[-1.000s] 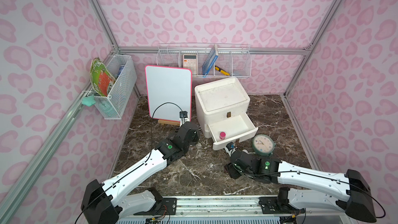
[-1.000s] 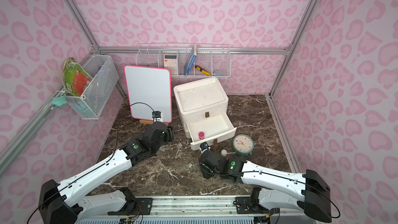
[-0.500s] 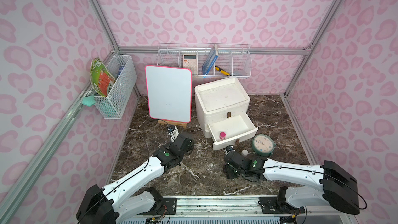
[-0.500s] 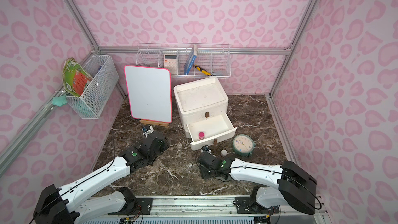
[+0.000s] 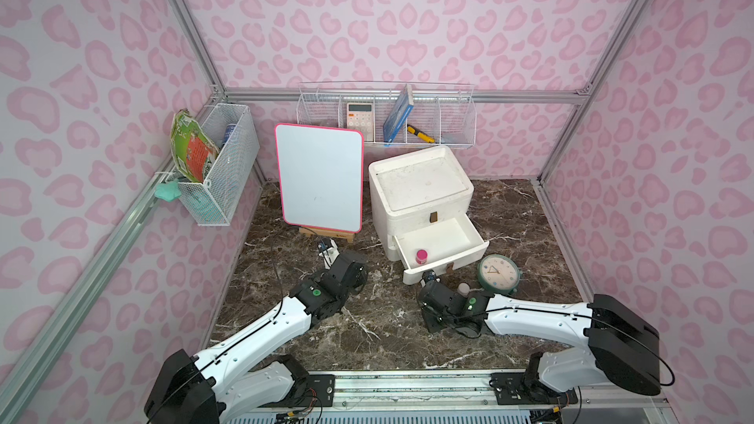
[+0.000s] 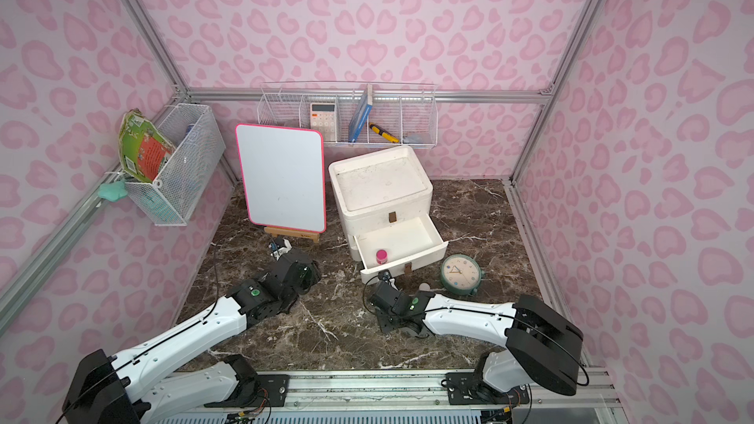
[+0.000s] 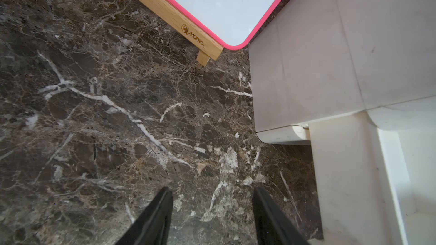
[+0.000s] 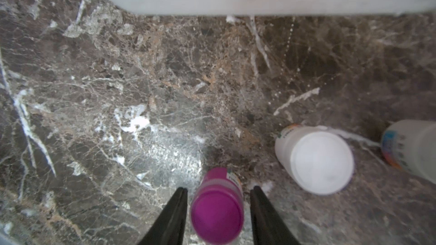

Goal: Put the paint cans in the drawer according to color
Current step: Pick up the paint can at the center of the board.

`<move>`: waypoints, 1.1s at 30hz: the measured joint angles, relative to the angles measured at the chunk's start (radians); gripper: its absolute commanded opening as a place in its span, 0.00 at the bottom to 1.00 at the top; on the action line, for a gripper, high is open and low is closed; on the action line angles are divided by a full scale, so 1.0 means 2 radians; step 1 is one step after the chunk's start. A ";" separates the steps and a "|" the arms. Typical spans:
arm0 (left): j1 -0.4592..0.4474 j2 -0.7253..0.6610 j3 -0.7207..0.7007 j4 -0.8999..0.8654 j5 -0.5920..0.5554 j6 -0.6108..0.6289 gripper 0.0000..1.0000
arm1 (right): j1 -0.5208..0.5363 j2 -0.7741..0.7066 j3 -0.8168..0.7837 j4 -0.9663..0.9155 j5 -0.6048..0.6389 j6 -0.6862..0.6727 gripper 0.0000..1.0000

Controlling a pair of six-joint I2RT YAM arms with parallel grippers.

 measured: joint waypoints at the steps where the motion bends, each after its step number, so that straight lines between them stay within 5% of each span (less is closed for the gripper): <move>1: 0.000 -0.002 0.000 0.000 0.000 0.000 0.59 | 0.000 0.001 0.000 0.000 0.000 0.000 0.42; 11: 0.000 -0.013 -0.003 -0.003 -0.002 0.000 0.59 | 0.009 0.005 0.001 0.000 0.000 -0.002 0.44; 24: 0.000 -0.016 -0.003 -0.006 -0.002 0.000 0.58 | 0.036 0.015 0.019 -0.013 0.013 0.006 0.23; 33: 0.000 -0.026 -0.001 -0.009 -0.008 0.004 0.57 | 0.043 -0.092 0.102 -0.074 0.013 -0.027 0.18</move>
